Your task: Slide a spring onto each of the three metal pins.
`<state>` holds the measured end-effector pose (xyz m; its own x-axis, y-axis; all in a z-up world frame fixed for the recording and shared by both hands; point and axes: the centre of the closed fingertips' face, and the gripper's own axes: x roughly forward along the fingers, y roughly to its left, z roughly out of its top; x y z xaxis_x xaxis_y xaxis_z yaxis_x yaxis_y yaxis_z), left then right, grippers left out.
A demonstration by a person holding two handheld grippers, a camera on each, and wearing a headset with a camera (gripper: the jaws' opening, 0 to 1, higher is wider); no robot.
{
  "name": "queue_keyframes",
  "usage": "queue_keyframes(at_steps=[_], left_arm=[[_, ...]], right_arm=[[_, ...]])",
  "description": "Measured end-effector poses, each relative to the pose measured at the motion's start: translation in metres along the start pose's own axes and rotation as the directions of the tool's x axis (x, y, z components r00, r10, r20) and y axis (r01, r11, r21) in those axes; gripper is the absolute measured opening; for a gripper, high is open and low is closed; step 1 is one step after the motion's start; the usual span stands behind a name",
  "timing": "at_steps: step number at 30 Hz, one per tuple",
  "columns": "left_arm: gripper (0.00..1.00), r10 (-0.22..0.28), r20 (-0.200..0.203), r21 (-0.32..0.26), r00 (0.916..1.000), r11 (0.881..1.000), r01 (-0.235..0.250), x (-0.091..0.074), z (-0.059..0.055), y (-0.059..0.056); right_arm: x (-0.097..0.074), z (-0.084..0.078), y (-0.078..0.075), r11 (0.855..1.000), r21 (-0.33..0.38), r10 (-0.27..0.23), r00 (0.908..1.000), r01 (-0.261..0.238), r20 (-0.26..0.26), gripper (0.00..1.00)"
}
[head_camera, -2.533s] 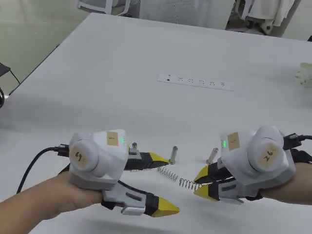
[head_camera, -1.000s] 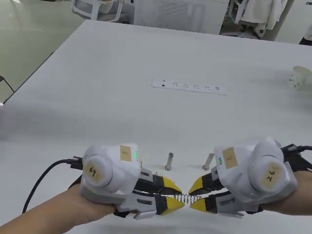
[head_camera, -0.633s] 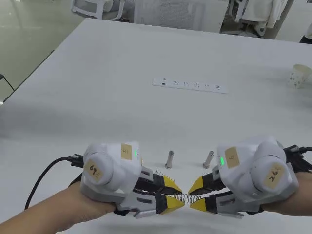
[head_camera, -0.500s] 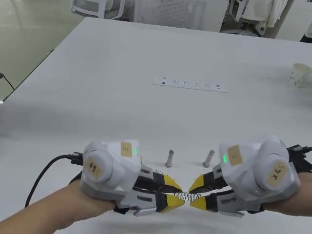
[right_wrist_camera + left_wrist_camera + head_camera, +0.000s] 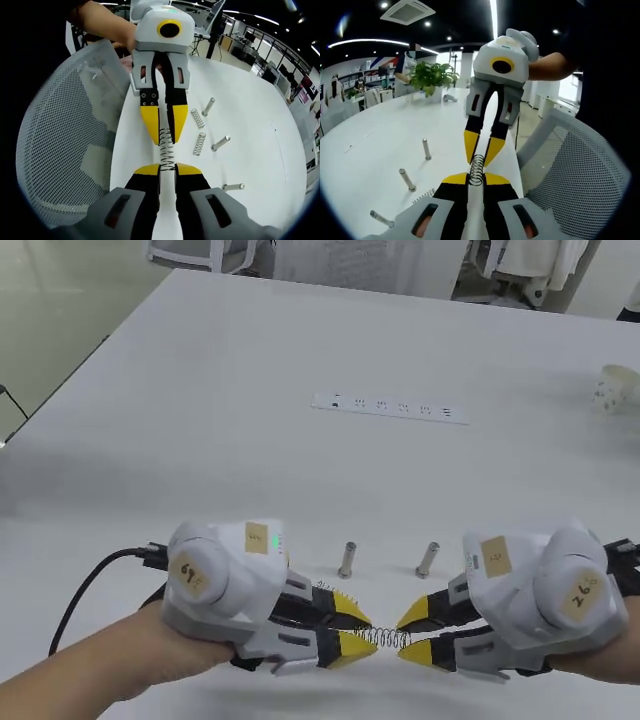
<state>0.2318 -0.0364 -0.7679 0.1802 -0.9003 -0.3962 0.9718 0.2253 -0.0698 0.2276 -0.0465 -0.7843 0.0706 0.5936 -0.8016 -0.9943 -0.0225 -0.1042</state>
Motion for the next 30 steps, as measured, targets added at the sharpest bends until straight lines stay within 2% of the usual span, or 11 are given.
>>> queue_keyframes(at_steps=[3,4,6,11,12,16,23,30], left_arm=[[0.02,0.007,-0.007,0.002,1.0000,1.000,-0.007,0.000,-0.002,0.001],[0.02,0.010,-0.009,-0.002,0.9999,1.000,-0.010,-0.001,-0.003,0.003],[0.02,0.010,-0.005,-0.009,0.9999,1.000,-0.010,-0.002,-0.003,0.003],[0.02,0.011,-0.021,-0.007,0.9997,1.000,-0.011,-0.003,-0.009,0.003],[0.02,0.011,-0.024,-0.009,0.9996,1.000,-0.011,-0.003,-0.010,0.002],[0.01,0.005,-0.018,-0.010,0.9998,1.000,-0.005,-0.002,-0.009,0.001],[0.01,0.014,0.006,-0.030,0.9999,0.999,-0.014,-0.007,-0.004,0.003],[0.01,0.008,-0.006,-0.025,0.9999,1.000,-0.008,-0.005,-0.006,0.001]], right_arm=[[-0.001,0.002,-0.002,1.000,-0.001,-0.017,0.9999,0.017,0.003,0.08],[-0.003,0.005,-0.004,0.999,-0.027,-0.036,0.9993,0.037,0.011,0.08],[-0.006,0.009,-0.003,0.997,-0.059,-0.040,0.9990,0.041,0.018,0.08],[-0.013,0.025,-0.001,0.994,-0.100,-0.037,0.9966,0.044,0.073,0.08],[-0.014,0.032,0.000,0.994,-0.103,-0.030,0.9947,0.040,0.099,0.07],[-0.017,0.045,0.001,0.993,-0.113,-0.017,0.9905,0.033,0.137,0.07],[-0.019,0.053,-0.001,0.997,-0.071,-0.023,0.9785,0.039,0.205,0.07],[-0.016,0.054,0.002,0.997,-0.068,-0.025,0.9765,0.040,0.214,0.07]])
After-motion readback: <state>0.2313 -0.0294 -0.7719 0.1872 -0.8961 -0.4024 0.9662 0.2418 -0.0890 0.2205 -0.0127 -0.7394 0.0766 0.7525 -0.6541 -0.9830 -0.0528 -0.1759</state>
